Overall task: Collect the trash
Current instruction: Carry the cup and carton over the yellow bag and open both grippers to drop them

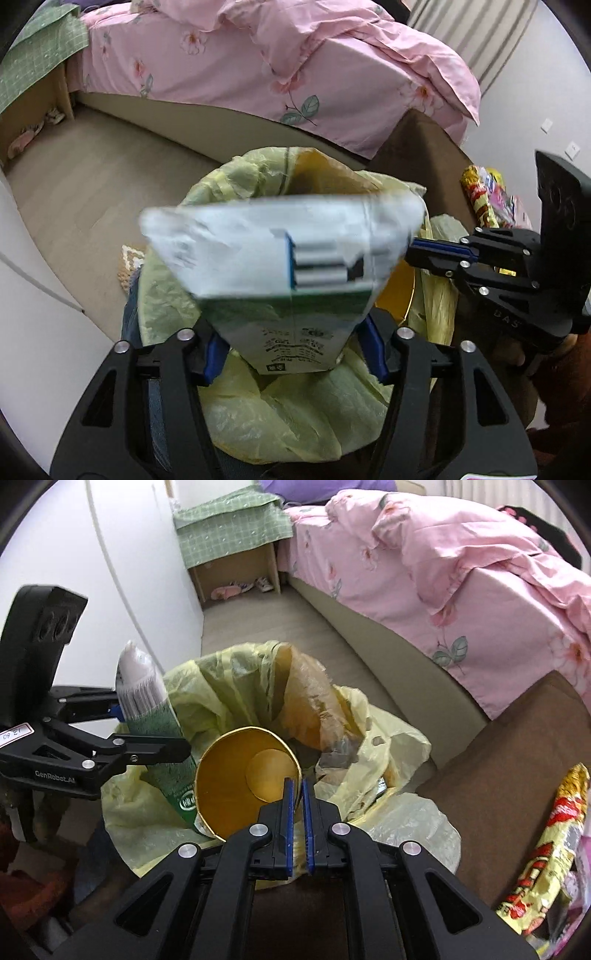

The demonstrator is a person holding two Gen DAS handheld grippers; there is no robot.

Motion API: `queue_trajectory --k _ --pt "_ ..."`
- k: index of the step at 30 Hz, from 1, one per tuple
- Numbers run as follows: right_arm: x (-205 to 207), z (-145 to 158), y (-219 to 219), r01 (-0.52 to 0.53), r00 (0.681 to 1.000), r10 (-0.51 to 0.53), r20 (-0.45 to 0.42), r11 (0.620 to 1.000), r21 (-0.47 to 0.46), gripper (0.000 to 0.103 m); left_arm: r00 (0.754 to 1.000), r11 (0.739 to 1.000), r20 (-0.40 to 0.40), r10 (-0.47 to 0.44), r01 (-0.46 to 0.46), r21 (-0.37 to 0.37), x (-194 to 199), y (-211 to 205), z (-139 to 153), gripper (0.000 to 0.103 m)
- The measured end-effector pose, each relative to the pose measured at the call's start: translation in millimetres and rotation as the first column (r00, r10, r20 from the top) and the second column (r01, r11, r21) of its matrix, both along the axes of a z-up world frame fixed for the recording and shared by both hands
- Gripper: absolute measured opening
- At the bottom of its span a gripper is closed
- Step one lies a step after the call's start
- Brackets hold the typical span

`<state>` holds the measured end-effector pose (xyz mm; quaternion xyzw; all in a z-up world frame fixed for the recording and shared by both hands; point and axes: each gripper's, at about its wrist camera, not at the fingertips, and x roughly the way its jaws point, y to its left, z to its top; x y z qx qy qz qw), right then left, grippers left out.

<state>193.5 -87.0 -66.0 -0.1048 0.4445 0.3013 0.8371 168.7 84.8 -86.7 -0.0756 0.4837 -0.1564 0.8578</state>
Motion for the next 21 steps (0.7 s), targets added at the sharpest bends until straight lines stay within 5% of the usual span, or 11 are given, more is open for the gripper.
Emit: queue_trajectory --k 5,7,12,14,18,21 --pt "-11 18 -15 0.048 0.996 -0.048 0.072 0.999 0.010 0.012 0.997 0.999 0.071 0.043 -0.043 -0.005 -14 9 26 0.066" --pt "-19 28 -27 0.073 0.992 -0.076 0.098 0.997 0.028 0.031 0.992 0.999 0.117 0.049 -0.049 0.000 -22 9 41 0.067" --pt "-41 49 -70 0.158 0.977 -0.172 0.124 0.981 0.114 0.038 0.981 0.998 0.189 0.030 -0.038 0.040 -28 -5 64 0.068" --pt "-52 54 -90 0.200 0.967 -0.218 0.132 0.970 0.138 0.041 0.989 0.996 0.150 -0.018 0.006 0.083 -23 -15 59 0.068" --pt "-70 54 -128 0.274 0.947 -0.297 0.119 0.945 0.180 0.044 0.997 0.998 0.061 -0.055 0.052 0.036 -15 -19 39 0.068" --pt "-78 49 -147 0.316 0.936 -0.337 0.102 0.931 0.183 0.044 0.998 0.994 0.024 -0.053 0.050 0.096 -9 -23 24 0.068"
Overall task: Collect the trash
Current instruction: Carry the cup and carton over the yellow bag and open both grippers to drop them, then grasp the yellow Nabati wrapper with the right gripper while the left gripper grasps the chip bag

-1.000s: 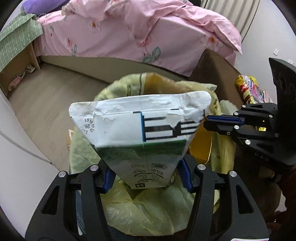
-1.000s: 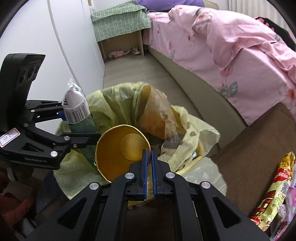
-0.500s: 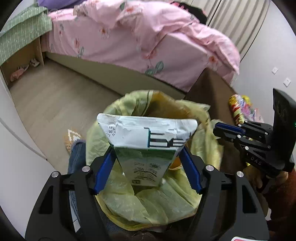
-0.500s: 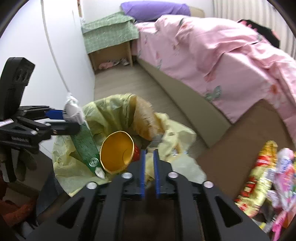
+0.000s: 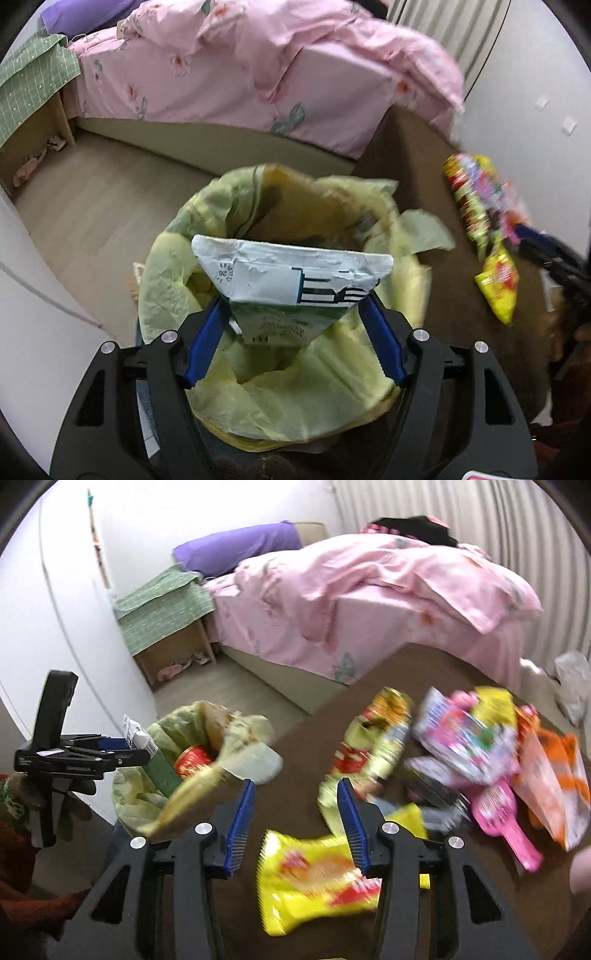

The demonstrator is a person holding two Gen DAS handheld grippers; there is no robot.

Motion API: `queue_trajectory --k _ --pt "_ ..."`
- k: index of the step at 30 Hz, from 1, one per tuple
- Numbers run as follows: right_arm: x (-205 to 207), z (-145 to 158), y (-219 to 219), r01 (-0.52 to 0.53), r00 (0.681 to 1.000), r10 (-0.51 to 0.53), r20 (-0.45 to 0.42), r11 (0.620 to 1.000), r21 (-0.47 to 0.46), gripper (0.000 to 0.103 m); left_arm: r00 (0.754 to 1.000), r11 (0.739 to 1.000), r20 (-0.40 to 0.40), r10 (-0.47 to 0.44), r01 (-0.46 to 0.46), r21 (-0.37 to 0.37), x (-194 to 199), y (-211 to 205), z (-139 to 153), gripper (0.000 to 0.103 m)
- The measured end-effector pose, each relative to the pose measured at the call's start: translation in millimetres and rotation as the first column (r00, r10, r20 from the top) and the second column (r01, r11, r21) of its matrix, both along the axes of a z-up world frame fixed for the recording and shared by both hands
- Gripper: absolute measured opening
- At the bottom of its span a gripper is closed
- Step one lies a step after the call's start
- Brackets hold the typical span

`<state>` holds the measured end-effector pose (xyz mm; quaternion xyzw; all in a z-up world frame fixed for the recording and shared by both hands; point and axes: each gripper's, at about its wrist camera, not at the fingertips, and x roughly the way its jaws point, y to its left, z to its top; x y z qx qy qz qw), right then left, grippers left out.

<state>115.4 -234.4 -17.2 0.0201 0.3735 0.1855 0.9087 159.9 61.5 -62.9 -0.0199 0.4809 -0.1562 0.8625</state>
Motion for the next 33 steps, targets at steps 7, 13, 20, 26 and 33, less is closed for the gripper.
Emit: queue_trajectory --k 7,13,20,26,33 --pt "-12 -14 -25 0.063 0.998 -0.063 -0.013 0.998 0.016 0.045 0.995 0.986 -0.092 -0.026 0.041 0.163 10 -6 -36 0.068" --pt "-15 -20 -39 0.093 0.995 -0.092 -0.022 0.995 0.036 0.046 0.990 0.991 0.059 -0.126 0.128 -0.027 -9 -7 16 0.068" --pt "-19 -23 -42 0.112 0.994 -0.112 0.007 0.993 0.032 0.053 0.990 0.979 0.119 -0.076 0.051 0.196 4 -13 10 0.070" --pt "-24 -18 -43 0.119 0.992 -0.120 0.037 0.993 0.029 0.057 0.967 0.996 0.250 0.051 -0.031 -0.083 24 12 19 0.070" --pt "-34 -14 -57 0.189 0.980 -0.189 0.062 0.982 0.003 0.060 0.961 0.986 0.265 -0.073 0.109 -0.122 12 -44 43 0.070"
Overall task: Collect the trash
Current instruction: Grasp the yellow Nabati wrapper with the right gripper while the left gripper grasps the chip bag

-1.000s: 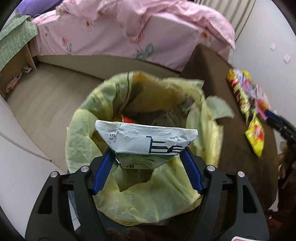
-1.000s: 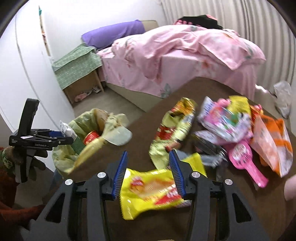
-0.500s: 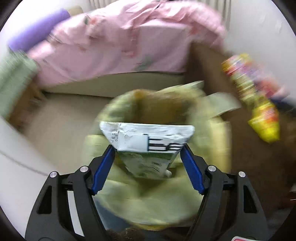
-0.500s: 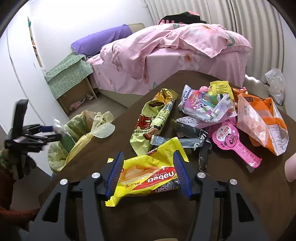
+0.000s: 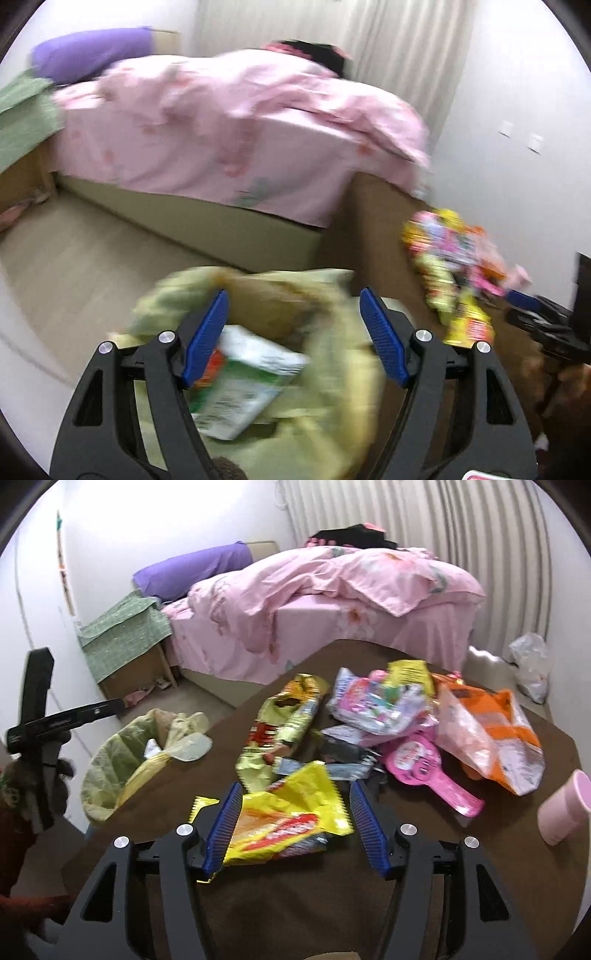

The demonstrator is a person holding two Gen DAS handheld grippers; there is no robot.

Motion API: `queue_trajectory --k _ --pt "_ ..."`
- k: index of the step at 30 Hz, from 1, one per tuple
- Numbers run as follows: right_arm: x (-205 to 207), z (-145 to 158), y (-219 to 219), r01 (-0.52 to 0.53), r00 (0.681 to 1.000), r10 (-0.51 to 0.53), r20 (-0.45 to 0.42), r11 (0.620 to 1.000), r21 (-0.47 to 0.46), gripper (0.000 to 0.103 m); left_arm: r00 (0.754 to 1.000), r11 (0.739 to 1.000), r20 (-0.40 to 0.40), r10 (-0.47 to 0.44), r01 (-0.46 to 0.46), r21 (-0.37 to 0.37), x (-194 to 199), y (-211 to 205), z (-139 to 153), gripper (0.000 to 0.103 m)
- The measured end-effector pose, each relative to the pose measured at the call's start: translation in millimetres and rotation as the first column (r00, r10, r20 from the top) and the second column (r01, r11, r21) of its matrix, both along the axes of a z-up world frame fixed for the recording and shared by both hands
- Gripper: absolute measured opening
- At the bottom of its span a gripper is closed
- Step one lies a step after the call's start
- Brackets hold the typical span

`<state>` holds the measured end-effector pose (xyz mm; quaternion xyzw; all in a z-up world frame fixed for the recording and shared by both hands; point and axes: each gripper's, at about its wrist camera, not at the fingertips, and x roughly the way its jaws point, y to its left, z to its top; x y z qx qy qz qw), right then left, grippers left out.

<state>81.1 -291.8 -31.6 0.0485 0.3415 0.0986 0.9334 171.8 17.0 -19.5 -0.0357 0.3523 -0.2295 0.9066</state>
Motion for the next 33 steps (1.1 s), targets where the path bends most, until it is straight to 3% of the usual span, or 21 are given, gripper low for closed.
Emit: queue_trajectory --k 2,7,10,16,18,20,25,28,33 --pt "-2 -1 -7 0.012 1.000 -0.012 0.001 1.000 0.019 0.068 0.996 0.996 -0.017 -0.084 0.084 -0.021 1 -30 2 0.070" --pt "-12 -9 -16 -0.006 0.999 0.008 -0.052 0.999 0.032 0.069 0.971 0.973 -0.059 -0.231 0.231 -0.007 27 -113 -4 0.070" --pt "-23 -12 -20 0.014 0.998 -0.015 -0.057 1.000 -0.012 0.069 0.965 0.970 -0.109 -0.239 0.244 0.027 51 -157 -15 0.067" --pt "-38 -23 -31 0.066 0.993 -0.069 -0.098 0.997 -0.034 0.069 0.946 0.978 -0.256 -0.201 0.208 0.002 94 -206 -37 0.047" --pt "-40 -28 -29 0.087 0.990 -0.093 -0.110 0.994 -0.062 0.069 0.940 0.979 -0.282 -0.190 0.204 0.019 97 -211 -41 0.034" --pt "-42 -28 -26 0.115 0.986 -0.122 -0.116 0.991 -0.065 0.069 0.931 0.976 -0.296 -0.213 0.217 -0.019 92 -207 -43 0.030" --pt "-43 -26 -2 0.040 0.993 -0.041 -0.115 0.999 -0.013 0.069 0.941 0.974 -0.258 -0.218 0.227 0.005 58 -178 -32 0.029" --pt "-41 -28 23 -0.033 0.993 0.032 -0.111 0.999 -0.007 0.069 0.939 0.982 -0.289 -0.185 0.183 -0.036 44 -148 -33 0.029" --pt "-35 -42 49 -0.088 0.985 0.062 -0.161 0.983 -0.161 0.063 0.930 0.987 -0.330 -0.159 0.144 -0.072 22 -117 -40 0.029"
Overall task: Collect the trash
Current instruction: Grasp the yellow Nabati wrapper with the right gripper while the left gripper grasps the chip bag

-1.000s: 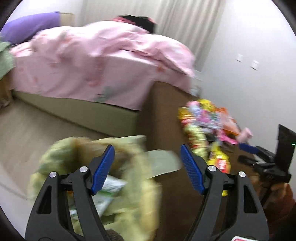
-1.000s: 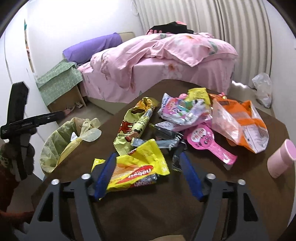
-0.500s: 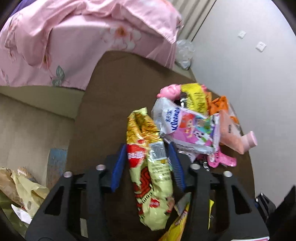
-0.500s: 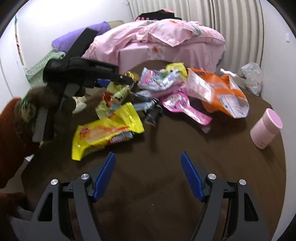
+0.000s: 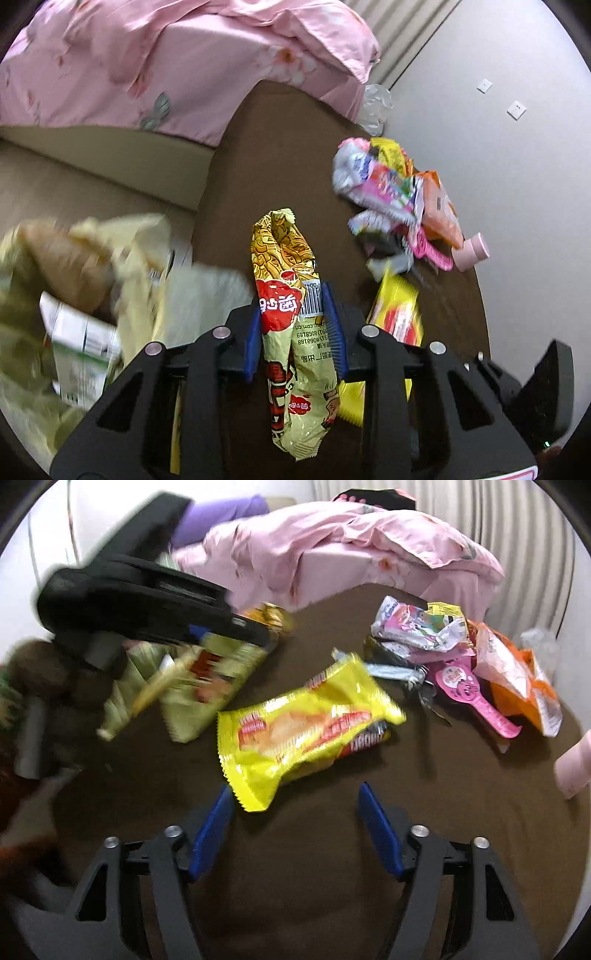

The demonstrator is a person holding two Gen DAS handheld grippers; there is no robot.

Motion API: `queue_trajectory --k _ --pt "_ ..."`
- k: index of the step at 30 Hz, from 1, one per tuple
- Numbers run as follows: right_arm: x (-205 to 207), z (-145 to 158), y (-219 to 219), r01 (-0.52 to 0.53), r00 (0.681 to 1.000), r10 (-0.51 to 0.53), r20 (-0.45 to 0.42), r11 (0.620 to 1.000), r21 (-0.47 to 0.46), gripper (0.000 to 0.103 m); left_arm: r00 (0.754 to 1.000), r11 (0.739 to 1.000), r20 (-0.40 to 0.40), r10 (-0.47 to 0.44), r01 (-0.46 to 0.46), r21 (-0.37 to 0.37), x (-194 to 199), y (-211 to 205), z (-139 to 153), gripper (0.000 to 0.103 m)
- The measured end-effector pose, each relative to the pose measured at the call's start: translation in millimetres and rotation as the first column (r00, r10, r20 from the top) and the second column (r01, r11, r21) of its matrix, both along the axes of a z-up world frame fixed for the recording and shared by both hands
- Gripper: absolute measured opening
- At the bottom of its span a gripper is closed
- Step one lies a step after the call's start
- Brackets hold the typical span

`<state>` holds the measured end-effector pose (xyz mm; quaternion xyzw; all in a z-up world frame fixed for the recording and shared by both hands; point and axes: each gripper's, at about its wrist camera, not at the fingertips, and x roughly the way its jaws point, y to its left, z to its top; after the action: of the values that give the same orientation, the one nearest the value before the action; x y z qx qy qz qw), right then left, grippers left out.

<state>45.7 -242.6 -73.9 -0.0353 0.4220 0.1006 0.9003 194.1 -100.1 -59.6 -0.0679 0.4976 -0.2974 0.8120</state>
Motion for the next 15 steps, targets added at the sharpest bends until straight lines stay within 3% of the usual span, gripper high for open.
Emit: queue_trajectory --k 3,6,11,15 --pt "-4 -1 -17 0.062 0.998 -0.062 0.001 0.995 -0.082 0.062 1.000 1.000 -0.008 -0.004 0.004 -0.007 -15 9 -4 0.029" --pt "-12 2 -42 0.126 0.992 -0.127 -0.013 0.988 -0.086 0.063 0.999 1.000 0.035 0.000 -0.001 0.016 -35 14 -1 0.029" --pt "-19 20 -65 0.134 0.991 -0.132 -0.027 0.986 0.097 0.063 0.998 0.999 0.041 0.039 -0.039 -0.002 -54 26 -3 0.029" --pt "13 26 -53 0.124 0.992 -0.117 -0.043 0.960 0.251 0.063 0.997 0.998 0.041 0.060 -0.059 -0.016 -61 34 -4 0.029"
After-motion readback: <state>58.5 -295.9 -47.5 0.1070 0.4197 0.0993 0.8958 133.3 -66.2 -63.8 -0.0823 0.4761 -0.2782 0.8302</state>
